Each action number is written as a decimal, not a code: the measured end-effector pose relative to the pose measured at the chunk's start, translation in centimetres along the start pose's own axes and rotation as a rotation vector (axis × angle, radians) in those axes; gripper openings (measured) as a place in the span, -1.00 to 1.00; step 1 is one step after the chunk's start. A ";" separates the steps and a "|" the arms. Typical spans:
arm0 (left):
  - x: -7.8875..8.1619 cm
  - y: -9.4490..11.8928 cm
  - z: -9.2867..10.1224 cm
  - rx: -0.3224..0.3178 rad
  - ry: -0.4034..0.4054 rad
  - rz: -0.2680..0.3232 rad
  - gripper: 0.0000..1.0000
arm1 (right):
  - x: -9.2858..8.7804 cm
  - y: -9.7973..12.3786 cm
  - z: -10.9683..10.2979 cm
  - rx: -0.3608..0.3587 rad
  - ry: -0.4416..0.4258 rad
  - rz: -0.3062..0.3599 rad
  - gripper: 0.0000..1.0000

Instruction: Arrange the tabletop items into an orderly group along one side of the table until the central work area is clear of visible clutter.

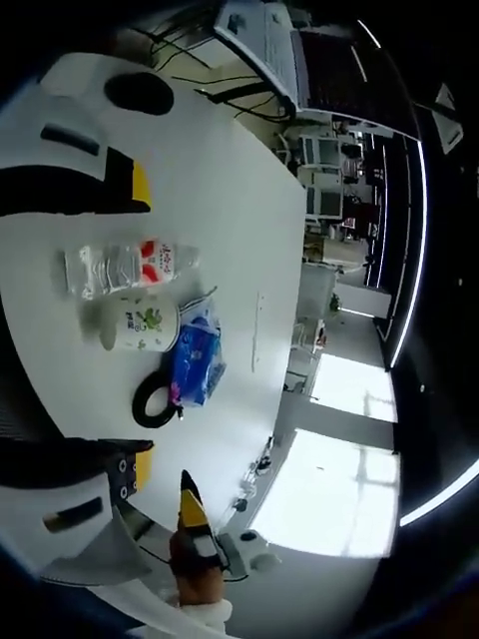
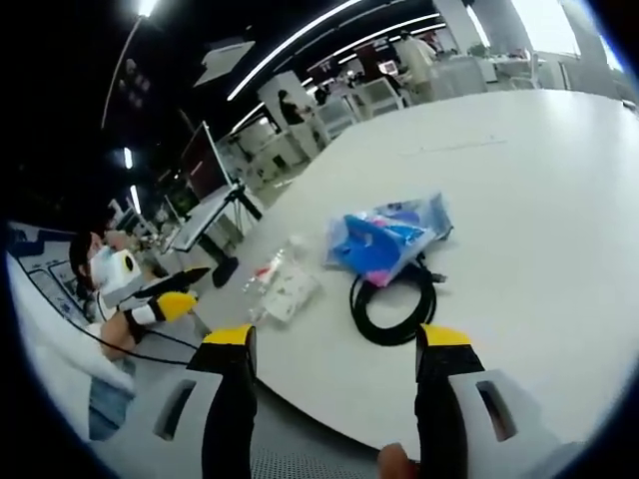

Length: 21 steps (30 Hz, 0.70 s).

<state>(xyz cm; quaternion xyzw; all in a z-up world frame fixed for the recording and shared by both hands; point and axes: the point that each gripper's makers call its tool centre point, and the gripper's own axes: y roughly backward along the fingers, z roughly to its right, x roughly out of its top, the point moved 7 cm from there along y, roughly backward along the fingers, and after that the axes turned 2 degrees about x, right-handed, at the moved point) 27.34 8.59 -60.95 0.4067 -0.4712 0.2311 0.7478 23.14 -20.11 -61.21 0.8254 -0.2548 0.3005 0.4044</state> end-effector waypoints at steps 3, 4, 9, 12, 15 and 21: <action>-0.2 -0.1 0.3 -0.017 -0.016 -0.015 0.91 | 0.3 -0.5 -0.4 0.019 0.030 -0.015 0.25; -0.4 -0.1 0.4 -0.031 -0.023 -0.030 0.89 | 0.4 -0.6 -0.5 0.023 0.034 -0.017 0.24; -0.7 0.0 0.9 -0.066 -0.030 -0.052 0.88 | 0.9 -1.3 -1.1 0.049 0.055 -0.030 0.22; -0.7 0.0 0.9 -0.070 -0.026 -0.055 0.89 | 1.1 -1.8 -1.4 0.077 0.054 -0.039 0.21; -0.7 0.0 0.9 -0.069 -0.023 -0.060 0.87 | 1.3 -2.5 -1.8 0.102 0.062 -0.049 0.19; -0.8 0.0 0.9 -0.061 -0.038 -0.065 0.84 | 1.8 -3.5 -2.4 0.140 0.081 -0.062 0.18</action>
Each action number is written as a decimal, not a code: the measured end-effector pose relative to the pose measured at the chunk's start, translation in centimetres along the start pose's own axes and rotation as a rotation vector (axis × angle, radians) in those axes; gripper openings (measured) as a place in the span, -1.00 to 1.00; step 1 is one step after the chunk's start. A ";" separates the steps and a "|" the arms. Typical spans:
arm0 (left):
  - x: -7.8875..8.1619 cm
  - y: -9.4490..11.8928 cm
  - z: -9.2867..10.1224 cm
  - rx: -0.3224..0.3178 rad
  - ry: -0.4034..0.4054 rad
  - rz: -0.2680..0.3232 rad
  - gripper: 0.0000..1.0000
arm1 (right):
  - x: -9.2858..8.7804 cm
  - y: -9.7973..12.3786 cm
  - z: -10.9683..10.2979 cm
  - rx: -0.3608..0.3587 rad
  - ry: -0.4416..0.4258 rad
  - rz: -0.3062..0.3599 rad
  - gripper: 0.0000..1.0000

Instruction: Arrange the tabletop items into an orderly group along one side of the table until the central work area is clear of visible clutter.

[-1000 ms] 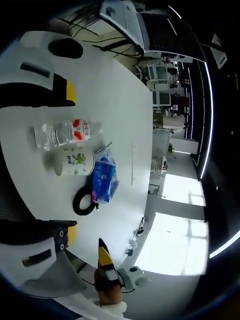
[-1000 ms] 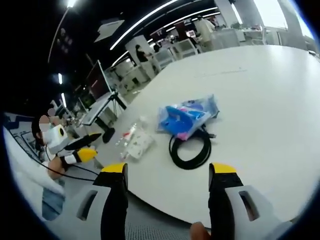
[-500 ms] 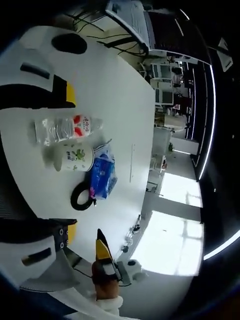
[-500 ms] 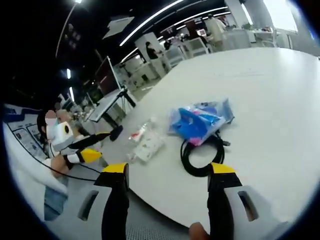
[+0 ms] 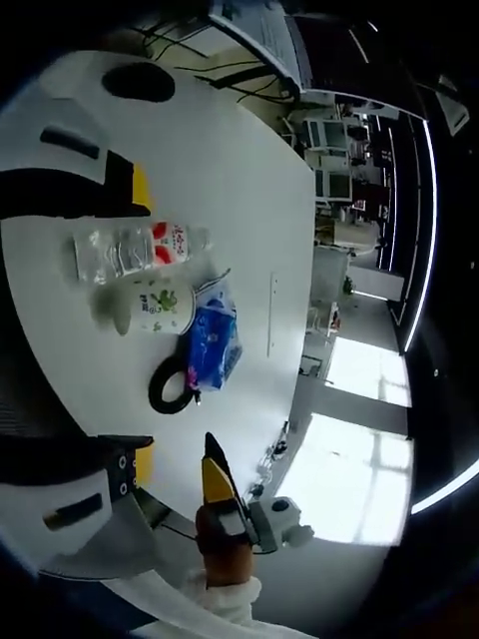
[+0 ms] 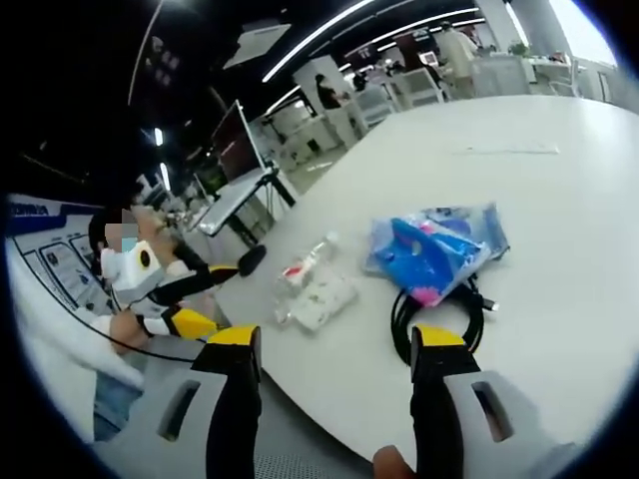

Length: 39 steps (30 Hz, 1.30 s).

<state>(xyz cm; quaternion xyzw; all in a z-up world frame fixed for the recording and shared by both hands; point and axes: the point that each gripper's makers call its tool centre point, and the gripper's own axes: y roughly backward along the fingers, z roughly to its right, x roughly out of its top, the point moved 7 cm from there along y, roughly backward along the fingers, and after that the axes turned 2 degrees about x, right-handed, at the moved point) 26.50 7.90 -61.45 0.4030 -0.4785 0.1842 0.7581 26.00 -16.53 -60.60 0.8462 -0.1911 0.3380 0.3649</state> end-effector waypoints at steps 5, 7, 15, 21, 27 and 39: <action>0.0 0.0 -0.1 0.013 -0.007 0.000 0.82 | 0.4 -0.7 -0.2 0.026 0.015 -0.011 0.16; 0.0 0.0 -0.2 0.013 -0.004 -0.002 0.83 | 0.6 -0.9 -0.2 0.034 0.021 -0.015 0.16; -0.1 0.0 -0.2 0.018 -0.001 -0.009 0.84 | 1.3 -2.0 -0.1 0.059 0.047 -0.035 0.13; -0.2 0.0 -0.3 0.026 -0.002 -0.011 0.84 | 1.5 -2.8 -0.2 0.078 0.058 -0.049 0.12; -0.3 0.0 -0.4 0.028 -0.002 -0.018 0.84 | 1.7 -3.5 -0.1 0.089 0.071 -0.064 0.11; -0.6 -0.2 -0.4 0.036 -0.016 -0.041 0.84 | 2.4 -5.1 0.1 0.100 0.083 -0.093 0.07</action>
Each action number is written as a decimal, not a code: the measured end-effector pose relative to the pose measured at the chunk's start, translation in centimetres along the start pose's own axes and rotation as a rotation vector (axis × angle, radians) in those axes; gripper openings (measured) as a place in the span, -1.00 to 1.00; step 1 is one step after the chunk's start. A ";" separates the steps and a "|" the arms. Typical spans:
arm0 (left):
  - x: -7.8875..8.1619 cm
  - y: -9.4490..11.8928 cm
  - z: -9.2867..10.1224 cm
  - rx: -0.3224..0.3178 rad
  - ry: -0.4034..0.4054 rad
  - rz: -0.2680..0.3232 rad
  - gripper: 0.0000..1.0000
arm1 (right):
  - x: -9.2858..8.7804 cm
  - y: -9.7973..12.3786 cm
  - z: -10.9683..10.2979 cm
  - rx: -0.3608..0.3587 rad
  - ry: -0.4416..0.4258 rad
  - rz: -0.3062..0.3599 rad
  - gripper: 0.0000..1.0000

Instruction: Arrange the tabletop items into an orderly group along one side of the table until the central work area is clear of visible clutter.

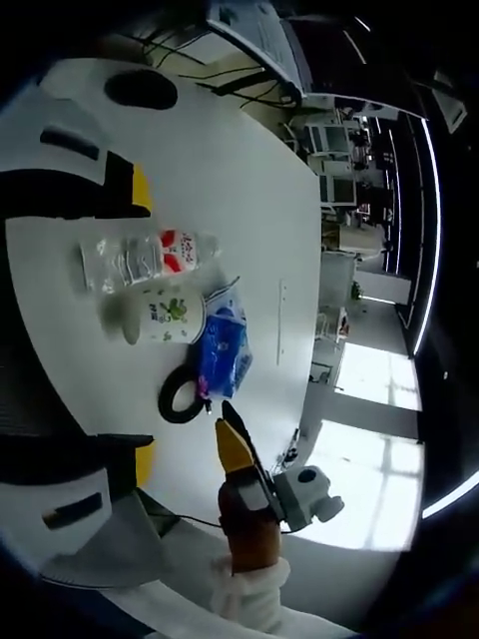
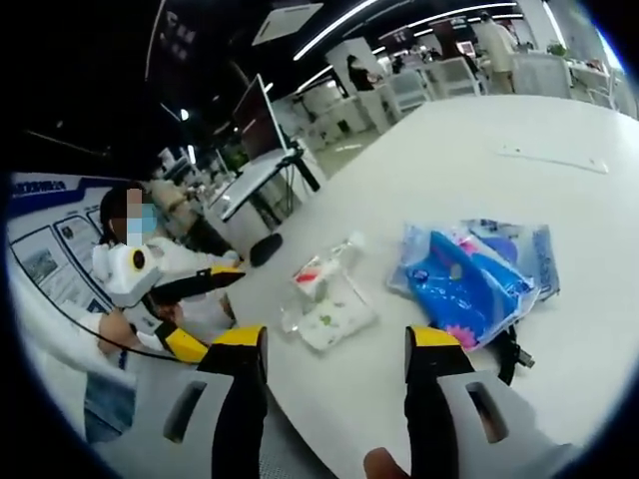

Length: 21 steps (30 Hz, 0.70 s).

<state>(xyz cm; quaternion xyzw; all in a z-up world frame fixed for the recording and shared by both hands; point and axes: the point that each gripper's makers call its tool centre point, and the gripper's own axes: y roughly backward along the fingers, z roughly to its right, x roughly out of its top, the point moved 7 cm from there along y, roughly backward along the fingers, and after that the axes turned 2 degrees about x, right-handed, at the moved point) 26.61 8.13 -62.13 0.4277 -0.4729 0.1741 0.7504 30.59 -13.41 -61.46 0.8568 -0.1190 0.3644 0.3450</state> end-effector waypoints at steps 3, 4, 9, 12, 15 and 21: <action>-0.1 -0.1 0.1 0.003 -0.007 -0.003 0.84 | 0.2 -0.5 0.1 0.008 0.013 -0.013 0.06; -0.1 -0.1 0.2 0.001 -0.012 -0.004 0.84 | 0.2 -0.7 0.1 0.011 0.016 -0.018 0.05; -0.4 -0.2 0.4 0.006 -0.040 -0.023 0.86 | 0.5 -1.4 0.2 0.029 0.030 -0.038 0.04; -0.5 -0.3 0.3 0.019 -0.042 -0.022 0.84 | 0.7 -1.7 0.2 0.040 0.032 -0.042 0.03; -0.6 -0.4 0.3 0.032 -0.040 -0.023 0.83 | 0.9 -2.2 0.3 0.053 0.033 -0.045 0.02; -0.8 -0.5 0.5 0.031 -0.064 -0.035 0.85 | 1.5 -3.1 0.4 0.073 0.053 -0.063 0.01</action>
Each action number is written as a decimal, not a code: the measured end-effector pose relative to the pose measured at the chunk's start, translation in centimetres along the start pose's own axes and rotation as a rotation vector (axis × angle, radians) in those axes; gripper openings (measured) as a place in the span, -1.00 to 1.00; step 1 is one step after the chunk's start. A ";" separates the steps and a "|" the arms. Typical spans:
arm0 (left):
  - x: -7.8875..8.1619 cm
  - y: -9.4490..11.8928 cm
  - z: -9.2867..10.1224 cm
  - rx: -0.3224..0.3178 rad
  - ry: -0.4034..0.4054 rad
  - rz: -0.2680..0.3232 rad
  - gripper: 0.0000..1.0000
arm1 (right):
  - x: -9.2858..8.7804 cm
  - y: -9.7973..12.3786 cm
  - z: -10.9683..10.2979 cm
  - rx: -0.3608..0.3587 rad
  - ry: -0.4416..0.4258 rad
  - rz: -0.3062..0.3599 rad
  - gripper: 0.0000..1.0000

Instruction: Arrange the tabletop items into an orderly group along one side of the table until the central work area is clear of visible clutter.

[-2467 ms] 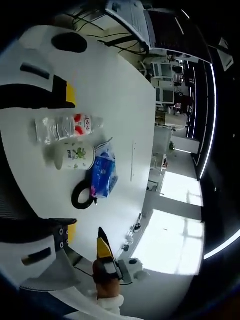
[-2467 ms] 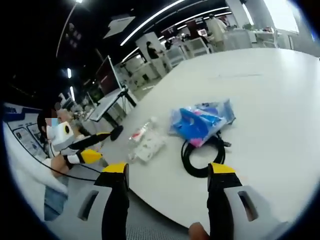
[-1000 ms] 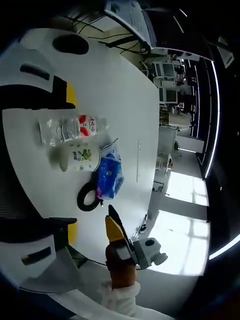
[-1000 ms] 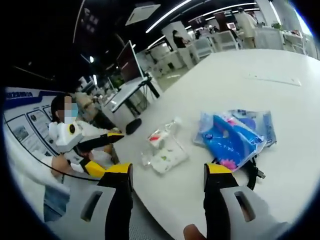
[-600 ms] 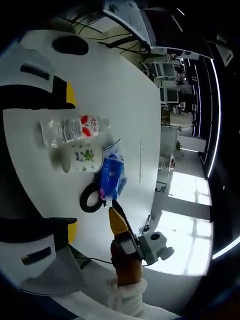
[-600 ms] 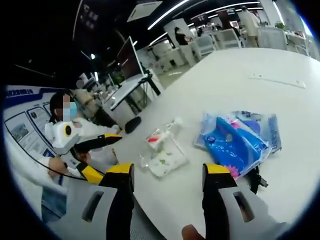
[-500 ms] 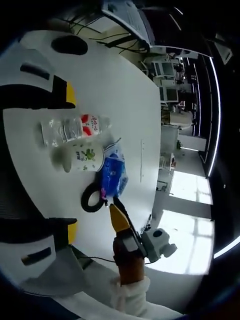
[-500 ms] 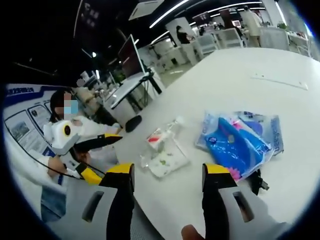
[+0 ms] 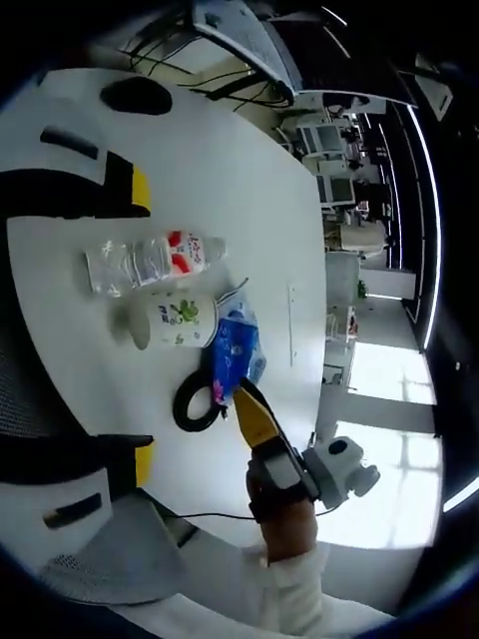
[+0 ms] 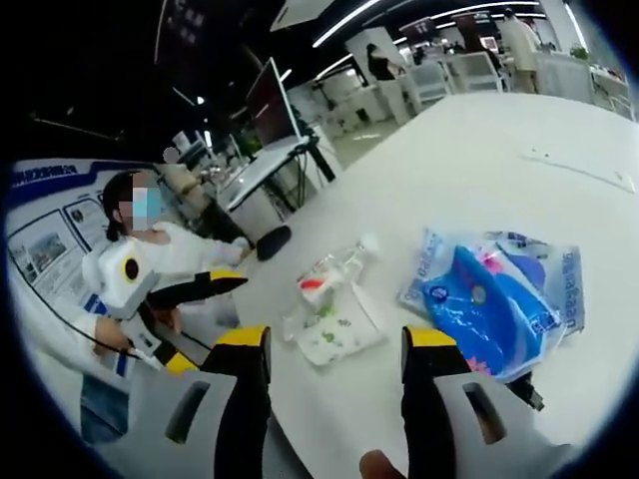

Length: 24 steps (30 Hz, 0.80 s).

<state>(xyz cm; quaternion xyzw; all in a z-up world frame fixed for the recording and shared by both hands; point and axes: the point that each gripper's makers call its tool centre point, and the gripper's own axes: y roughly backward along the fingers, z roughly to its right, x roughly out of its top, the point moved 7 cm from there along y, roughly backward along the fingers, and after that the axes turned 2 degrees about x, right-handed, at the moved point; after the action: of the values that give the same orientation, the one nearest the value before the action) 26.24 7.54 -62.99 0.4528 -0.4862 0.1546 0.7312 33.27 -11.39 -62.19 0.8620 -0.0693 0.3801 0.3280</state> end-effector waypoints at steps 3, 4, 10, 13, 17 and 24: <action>0.0 -0.1 0.0 0.003 0.015 0.011 0.85 | 0.5 -0.6 0.1 0.016 0.009 -0.003 -0.01; -0.1 -0.2 0.0 0.017 -0.005 0.015 0.84 | 0.8 -1.4 0.4 0.030 0.013 -0.019 -0.04; -0.4 -0.4 0.3 0.011 -0.038 -0.012 0.82 | 0.7 -2.6 0.9 0.059 0.023 -0.051 -0.09; -0.5 -0.4 0.4 0.006 -0.048 -0.018 0.82 | 0.2 -3.5 1.8 0.059 0.007 -0.077 -0.12; -0.7 -0.4 0.5 0.002 -0.052 -0.032 0.82 | 0.1 -4.3 2.7 0.057 -0.011 -0.088 -0.14; -1.2 -0.7 0.5 0.004 -0.073 -0.066 0.80 | 0.2 -5.1 2.6 0.087 0.011 -0.126 -0.19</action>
<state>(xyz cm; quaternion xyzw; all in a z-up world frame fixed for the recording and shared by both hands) 25.87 7.02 -64.28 0.4754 -0.4972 0.1149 0.7166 36.95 -9.00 -65.96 0.8761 0.0032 0.3661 0.3138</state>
